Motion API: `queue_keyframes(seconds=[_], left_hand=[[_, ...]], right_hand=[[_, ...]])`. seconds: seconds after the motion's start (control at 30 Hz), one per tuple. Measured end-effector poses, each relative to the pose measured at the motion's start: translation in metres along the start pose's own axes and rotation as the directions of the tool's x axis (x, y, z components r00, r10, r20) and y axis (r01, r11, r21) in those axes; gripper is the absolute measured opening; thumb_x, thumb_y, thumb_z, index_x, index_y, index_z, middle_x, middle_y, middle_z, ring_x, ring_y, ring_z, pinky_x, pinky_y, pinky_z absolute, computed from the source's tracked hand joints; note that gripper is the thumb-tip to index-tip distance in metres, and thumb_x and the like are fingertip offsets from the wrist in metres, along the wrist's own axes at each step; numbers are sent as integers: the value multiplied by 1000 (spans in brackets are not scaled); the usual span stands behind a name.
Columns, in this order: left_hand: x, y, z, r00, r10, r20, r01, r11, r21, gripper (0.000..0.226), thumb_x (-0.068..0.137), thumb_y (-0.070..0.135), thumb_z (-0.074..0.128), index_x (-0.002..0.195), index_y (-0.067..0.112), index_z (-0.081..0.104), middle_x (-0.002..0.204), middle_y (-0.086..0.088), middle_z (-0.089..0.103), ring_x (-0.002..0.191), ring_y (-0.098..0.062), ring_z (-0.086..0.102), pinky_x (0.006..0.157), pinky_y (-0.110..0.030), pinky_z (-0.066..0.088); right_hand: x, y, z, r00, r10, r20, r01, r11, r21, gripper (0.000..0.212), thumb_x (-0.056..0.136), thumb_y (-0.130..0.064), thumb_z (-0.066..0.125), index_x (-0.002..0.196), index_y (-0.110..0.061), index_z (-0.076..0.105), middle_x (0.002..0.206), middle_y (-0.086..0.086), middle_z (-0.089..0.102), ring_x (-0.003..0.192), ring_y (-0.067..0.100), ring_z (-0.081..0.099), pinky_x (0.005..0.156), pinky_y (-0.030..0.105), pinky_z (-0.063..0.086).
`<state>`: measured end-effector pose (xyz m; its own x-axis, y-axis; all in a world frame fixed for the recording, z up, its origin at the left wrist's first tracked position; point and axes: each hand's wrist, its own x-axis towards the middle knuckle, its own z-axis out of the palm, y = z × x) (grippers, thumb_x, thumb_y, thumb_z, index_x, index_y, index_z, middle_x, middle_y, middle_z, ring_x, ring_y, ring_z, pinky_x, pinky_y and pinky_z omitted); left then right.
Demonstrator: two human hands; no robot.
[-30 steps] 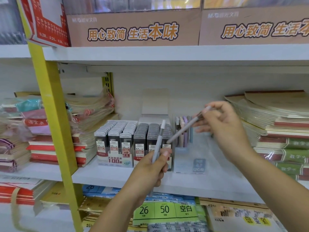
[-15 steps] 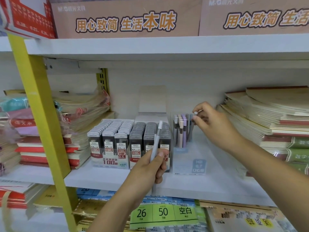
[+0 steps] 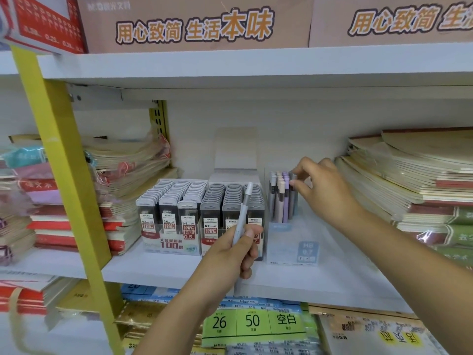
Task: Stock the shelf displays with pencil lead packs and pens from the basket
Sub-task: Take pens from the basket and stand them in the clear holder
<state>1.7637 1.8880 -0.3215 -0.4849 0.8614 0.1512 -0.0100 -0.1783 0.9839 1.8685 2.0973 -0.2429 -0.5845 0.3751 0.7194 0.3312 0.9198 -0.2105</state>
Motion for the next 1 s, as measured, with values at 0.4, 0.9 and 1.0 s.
queue_keyframes(seconds=[0.4, 0.9, 1.0], left_hand=[[-13, 15, 12, 997, 22, 72, -34, 986, 166, 22, 104, 43, 47, 101, 43, 68, 61, 14, 47, 47, -4, 36, 46, -18, 32], [-24, 15, -6, 993, 85, -77, -69, 980, 189, 21, 107, 28, 43, 108, 28, 64, 76, 7, 69, 65, -9, 61, 67, -21, 54], [-23, 14, -9, 991, 103, -80, -82, 969, 234, 21, 106, 31, 43, 107, 35, 63, 73, 9, 67, 58, -7, 54, 59, -18, 47]], right_hand=[[-45, -77, -22, 967, 103, 234, -228, 761, 607, 20, 90, -40, 60, 110, -40, 65, 91, -14, 63, 84, -3, 57, 71, 11, 45], [-19, -56, -27, 990, -26, -140, 67, 950, 304, 42, 87, -23, 71, 97, -48, 39, 78, -20, 62, 73, -5, 62, 63, 8, 44], [-23, -55, -12, 991, -94, -95, 116, 960, 255, 44, 88, -22, 70, 94, -48, 35, 79, -19, 59, 71, -4, 61, 59, 5, 43]])
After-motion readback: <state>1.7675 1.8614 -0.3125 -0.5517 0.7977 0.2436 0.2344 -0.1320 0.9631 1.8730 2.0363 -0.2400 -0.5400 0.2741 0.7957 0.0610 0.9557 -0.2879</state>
